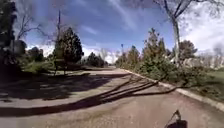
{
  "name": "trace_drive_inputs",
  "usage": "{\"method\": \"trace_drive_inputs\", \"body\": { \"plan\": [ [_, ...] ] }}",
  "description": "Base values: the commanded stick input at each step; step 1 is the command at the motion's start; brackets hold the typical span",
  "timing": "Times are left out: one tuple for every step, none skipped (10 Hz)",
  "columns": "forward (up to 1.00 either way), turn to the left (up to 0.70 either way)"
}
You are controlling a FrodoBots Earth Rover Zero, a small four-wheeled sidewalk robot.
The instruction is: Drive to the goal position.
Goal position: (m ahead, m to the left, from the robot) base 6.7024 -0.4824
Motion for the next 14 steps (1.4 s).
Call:
{"method": "trace_drive_inputs", "body": {
  "plan": [
    [1.0,0.0],
    [1.0,0.0],
    [1.0,0.0],
    [1.0,0.0],
    [1.0,0.0],
    [1.0,0.0],
    [1.0,0.0],
    [1.0,0.0],
    [1.0,0.0],
    [1.0,0.0],
    [1.0,0.0],
    [1.0,0.0],
    [1.0,0.0],
    [1.0,0.0]
  ]
}}
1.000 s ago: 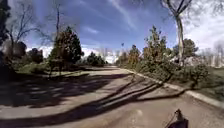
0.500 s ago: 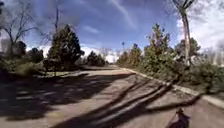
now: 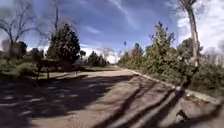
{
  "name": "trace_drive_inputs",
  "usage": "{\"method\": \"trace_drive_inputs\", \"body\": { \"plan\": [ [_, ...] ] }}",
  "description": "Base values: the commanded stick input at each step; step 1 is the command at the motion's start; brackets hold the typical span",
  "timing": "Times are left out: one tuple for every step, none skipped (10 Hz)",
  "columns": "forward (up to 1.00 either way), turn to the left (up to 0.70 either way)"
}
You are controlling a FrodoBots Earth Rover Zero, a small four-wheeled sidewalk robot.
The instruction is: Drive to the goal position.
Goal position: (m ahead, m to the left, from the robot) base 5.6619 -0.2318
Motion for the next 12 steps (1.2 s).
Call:
{"method": "trace_drive_inputs", "body": {
  "plan": [
    [1.0,0.0],
    [1.0,0.0],
    [1.0,0.0],
    [1.0,0.0],
    [1.0,0.0],
    [1.0,0.0],
    [1.0,0.0],
    [1.0,0.0],
    [1.0,0.0],
    [1.0,0.0],
    [1.0,0.0],
    [1.0,0.0]
  ]
}}
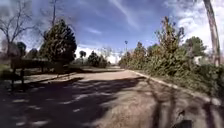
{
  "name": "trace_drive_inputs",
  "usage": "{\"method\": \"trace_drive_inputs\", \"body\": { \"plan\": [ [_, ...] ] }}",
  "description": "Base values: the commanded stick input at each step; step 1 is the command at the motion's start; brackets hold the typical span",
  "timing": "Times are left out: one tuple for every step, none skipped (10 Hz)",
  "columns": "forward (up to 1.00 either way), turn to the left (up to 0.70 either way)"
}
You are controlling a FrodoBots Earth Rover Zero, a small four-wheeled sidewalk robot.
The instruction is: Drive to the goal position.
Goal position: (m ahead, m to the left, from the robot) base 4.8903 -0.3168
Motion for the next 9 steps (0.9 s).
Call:
{"method": "trace_drive_inputs", "body": {
  "plan": [
    [1.0,0.0],
    [1.0,0.0],
    [1.0,0.0],
    [1.0,0.0],
    [1.0,0.0],
    [1.0,0.0],
    [1.0,0.0],
    [1.0,0.0],
    [1.0,0.0]
  ]
}}
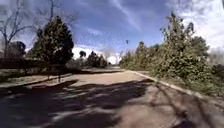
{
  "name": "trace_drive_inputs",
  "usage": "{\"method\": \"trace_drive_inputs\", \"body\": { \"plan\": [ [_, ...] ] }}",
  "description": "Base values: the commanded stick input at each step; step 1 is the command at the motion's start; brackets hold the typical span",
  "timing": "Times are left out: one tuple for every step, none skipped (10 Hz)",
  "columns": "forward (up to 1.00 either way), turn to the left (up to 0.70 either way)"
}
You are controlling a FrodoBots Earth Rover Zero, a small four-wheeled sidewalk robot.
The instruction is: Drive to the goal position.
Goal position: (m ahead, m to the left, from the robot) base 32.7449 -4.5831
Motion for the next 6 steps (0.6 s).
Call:
{"method": "trace_drive_inputs", "body": {
  "plan": [
    [1.0,0.0],
    [1.0,0.0],
    [1.0,0.0],
    [1.0,0.0],
    [1.0,0.0],
    [1.0,0.0]
  ]
}}
